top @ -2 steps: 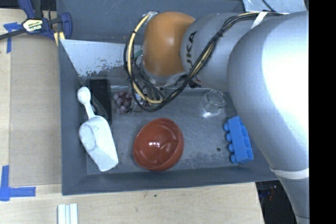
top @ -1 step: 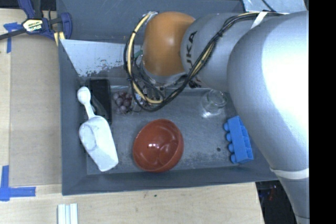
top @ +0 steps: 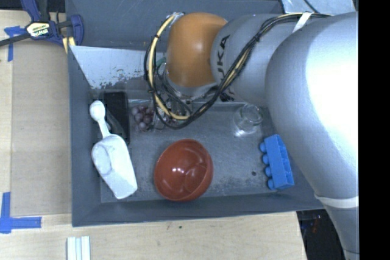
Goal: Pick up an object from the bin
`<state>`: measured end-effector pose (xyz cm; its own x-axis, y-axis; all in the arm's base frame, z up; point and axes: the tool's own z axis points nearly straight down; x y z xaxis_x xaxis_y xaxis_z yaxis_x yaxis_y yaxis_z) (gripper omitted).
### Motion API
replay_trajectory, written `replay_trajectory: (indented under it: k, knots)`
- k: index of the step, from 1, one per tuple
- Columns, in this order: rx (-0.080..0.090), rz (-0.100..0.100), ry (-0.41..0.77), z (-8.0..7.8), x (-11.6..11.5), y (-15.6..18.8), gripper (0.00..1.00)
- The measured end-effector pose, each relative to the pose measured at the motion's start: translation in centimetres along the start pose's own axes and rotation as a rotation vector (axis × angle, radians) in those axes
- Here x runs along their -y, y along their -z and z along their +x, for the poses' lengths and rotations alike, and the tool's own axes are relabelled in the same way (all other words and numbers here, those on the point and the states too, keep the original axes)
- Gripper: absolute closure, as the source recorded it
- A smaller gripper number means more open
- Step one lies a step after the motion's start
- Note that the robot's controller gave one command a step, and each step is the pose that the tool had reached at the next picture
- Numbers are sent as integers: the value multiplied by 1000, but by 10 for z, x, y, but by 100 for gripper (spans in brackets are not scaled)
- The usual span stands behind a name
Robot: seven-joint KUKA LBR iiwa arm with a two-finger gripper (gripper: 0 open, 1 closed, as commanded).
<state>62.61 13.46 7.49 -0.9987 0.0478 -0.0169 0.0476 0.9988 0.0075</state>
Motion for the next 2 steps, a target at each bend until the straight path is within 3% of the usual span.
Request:
replay_trajectory:
  k: [2]
  knots:
    - [-3,1,0,0,0,35,100]
